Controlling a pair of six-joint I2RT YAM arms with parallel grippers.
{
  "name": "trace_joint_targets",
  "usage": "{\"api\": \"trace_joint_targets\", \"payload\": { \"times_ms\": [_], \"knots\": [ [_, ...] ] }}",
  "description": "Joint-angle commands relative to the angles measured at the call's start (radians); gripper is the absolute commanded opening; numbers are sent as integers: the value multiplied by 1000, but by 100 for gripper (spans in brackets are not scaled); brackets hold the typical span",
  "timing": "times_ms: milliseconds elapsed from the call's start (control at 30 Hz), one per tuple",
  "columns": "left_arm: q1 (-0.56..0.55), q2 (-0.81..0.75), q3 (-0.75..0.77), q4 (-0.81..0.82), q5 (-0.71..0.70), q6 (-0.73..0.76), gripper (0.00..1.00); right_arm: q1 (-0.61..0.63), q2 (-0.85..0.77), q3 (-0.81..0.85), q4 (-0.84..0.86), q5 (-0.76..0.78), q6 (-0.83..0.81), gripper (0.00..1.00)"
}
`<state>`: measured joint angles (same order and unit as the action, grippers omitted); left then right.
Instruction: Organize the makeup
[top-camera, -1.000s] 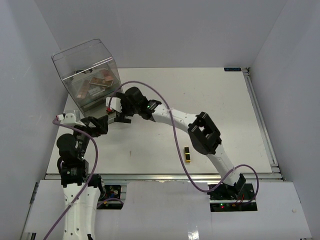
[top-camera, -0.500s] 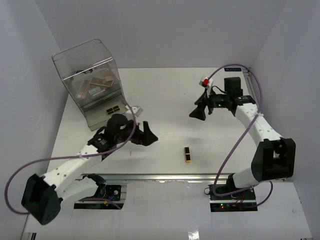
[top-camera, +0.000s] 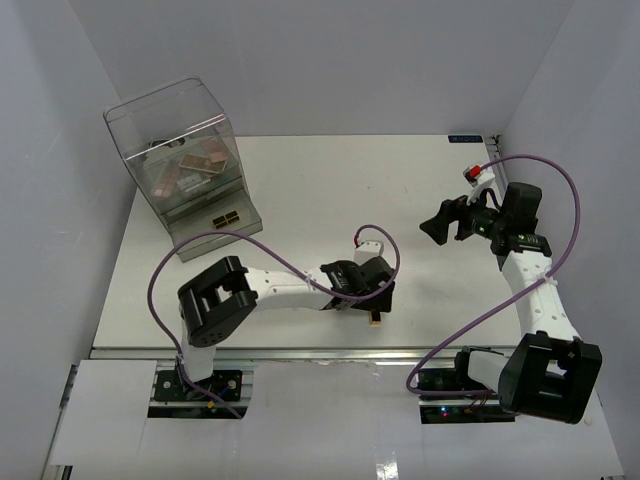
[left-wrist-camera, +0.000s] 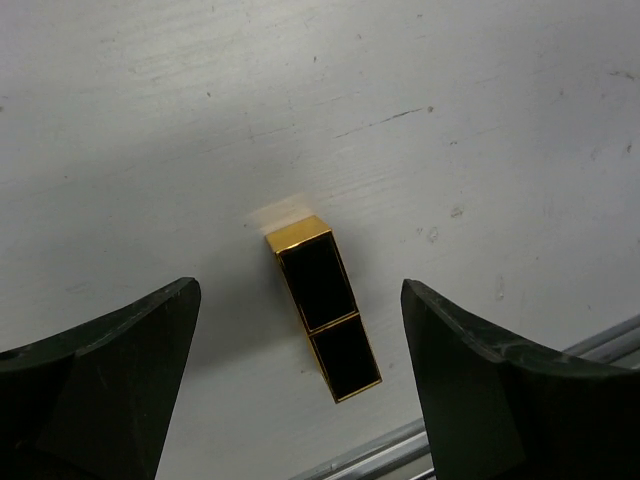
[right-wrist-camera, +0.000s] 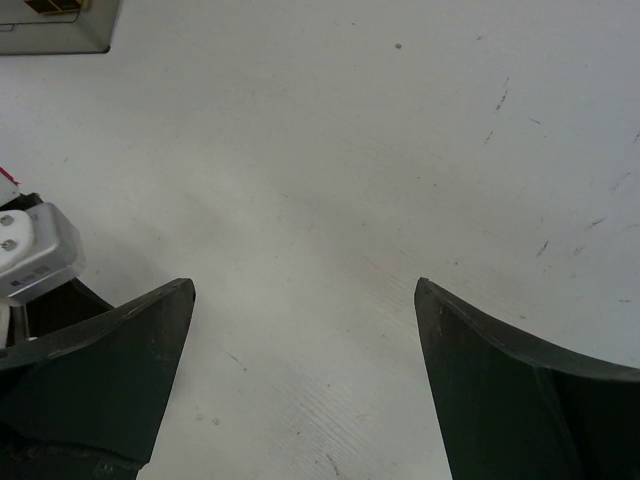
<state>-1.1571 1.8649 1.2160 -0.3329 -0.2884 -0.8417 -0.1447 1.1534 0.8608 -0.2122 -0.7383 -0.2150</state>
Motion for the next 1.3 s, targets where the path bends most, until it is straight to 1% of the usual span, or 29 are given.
{"api": "trace_joint_targets", "payload": {
  "times_ms": [0,67,133,200,267,300,333,400,467,533,600,667,733,833,933,967,1000,1033,1067,1100,1167,1233,1267],
  "knots": [
    [-26,60,99,-81,-90,-118,86,-10,-10,-18,45,-33,31,97],
    [-26,97,134,-135,-103,-160,76,-12,-15,-19,47,-39,31,97],
    [-26,133,165,-191,-119,-193,71,-13,-18,-20,47,-43,29,97],
    [-27,152,170,-216,-131,-214,60,-13,-18,-20,47,-49,29,97],
    [-28,148,163,-236,-143,-234,32,-14,-19,-21,47,-57,28,97],
    [-29,145,159,-245,-148,-242,21,-15,-20,-22,47,-60,28,97],
    [-29,142,156,-255,-153,-244,19,-15,-20,-22,47,-61,29,97],
    [-29,134,145,-280,-172,-244,18,-15,-21,-23,47,-65,28,97],
    [-29,122,130,-301,-192,-241,16,-14,-20,-23,47,-69,28,97],
    [-27,89,100,-317,-227,-225,13,-15,-20,-23,47,-70,29,97],
    [-21,30,71,-336,-282,-206,11,-15,-20,-25,47,-72,29,97],
    [20,-34,35,-366,-319,-160,9,-15,-20,-26,48,-74,29,98],
    [98,-134,-14,-396,-342,-110,8,-15,-20,-26,48,-77,29,98],
    [301,-281,-80,-387,-351,-14,7,-16,-20,-26,48,-79,28,98],
    [564,-459,-142,-314,-278,51,6,-16,-20,-28,50,-81,28,98],
    [613,-483,-166,-268,-247,55,6,-17,-19,-29,51,-82,27,98],
    [679,-513,-188,-227,-181,47,5,-18,-17,-29,52,-83,27,98],
    [758,-545,-209,-189,-92,32,4,-18,-15,-29,53,-84,29,98],
    [866,-573,-222,-150,-60,13,4,-18,-15,-31,54,-84,29,98],
    [924,-571,-221,-152,-41,-35,3,-19,-15,-32,55,-83,29,98],
    [1022,-557,-207,-171,-19,-158,3,-19,-14,-32,56,-82,30,98],
    [1072,-536,-193,-199,-10,-277,3,-19,-11,-32,56,-82,31,98],
    [1099,-527,-192,-198,-9,-310,3,-18,-11,-32,56,-81,31,98]
  ]
}}
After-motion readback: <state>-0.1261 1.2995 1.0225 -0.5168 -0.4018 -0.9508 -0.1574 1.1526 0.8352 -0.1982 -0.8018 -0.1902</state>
